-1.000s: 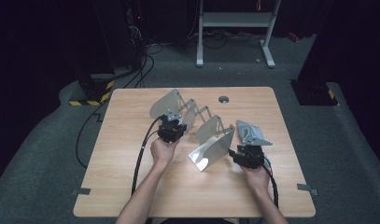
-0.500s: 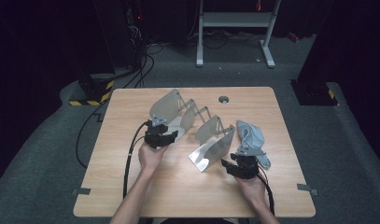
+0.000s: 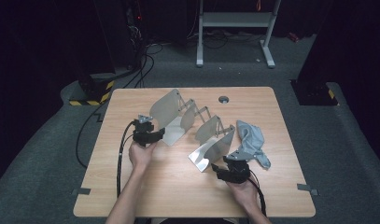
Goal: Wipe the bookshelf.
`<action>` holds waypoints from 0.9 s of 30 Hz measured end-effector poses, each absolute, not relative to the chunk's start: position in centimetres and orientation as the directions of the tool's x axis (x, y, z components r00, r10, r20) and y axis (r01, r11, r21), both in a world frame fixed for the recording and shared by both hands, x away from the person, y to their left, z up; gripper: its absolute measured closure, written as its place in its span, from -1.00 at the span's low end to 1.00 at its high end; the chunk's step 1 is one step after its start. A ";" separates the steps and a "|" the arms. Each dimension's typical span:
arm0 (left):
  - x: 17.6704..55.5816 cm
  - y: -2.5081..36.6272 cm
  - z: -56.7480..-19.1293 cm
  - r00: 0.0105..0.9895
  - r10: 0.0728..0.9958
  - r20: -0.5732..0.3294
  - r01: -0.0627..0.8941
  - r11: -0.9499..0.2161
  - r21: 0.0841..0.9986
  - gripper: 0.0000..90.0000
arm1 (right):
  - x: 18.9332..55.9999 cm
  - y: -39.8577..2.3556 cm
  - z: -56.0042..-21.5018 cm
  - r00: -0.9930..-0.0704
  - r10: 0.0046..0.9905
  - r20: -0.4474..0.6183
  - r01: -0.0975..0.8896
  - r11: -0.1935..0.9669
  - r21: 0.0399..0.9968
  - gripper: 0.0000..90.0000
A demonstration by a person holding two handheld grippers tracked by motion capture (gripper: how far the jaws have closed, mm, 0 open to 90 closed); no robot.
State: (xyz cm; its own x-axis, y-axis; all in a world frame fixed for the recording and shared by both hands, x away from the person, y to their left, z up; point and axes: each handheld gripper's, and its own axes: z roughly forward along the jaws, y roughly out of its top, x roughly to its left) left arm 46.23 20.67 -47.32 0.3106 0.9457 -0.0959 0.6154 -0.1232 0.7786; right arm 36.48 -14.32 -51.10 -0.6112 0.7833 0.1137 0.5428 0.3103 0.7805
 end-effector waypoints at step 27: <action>47.8 21.3 -44.4 0.385 0.918 -0.098 0.561 -0.148 0.814 0.90 | 37.3 -14.4 -51.0 -0.548 0.833 0.078 0.554 0.292 0.779 -0.19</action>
